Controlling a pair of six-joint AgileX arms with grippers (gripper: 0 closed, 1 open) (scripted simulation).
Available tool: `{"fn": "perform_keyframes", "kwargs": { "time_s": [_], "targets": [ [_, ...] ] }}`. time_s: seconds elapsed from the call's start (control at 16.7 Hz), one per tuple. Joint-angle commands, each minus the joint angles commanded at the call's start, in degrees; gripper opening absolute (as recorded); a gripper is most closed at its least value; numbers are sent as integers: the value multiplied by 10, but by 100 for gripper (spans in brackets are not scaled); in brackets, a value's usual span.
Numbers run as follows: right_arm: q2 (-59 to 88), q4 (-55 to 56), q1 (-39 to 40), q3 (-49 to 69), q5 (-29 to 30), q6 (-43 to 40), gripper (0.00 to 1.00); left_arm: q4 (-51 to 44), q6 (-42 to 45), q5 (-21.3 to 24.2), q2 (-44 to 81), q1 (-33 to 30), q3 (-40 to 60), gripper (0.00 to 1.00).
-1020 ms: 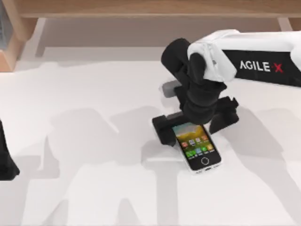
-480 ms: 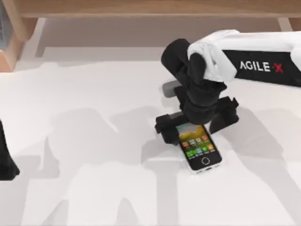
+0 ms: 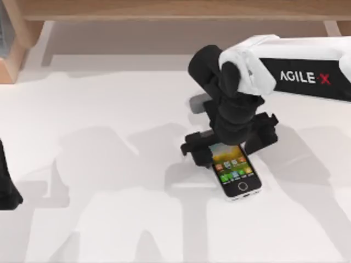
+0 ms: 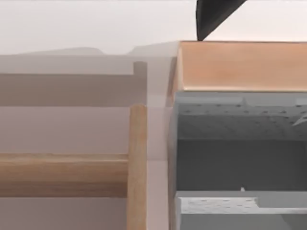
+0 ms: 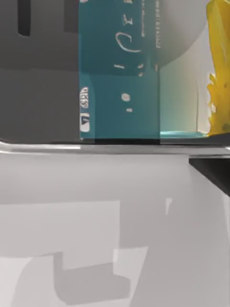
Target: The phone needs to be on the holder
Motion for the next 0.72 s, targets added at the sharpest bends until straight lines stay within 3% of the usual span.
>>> {"fn": "perform_keyframes", "kwargs": {
  "time_s": [0.72],
  "targets": [
    [-37,-45,-2,22,11,-2,0,0,0,0,0,0,0,100]
  ]
}}
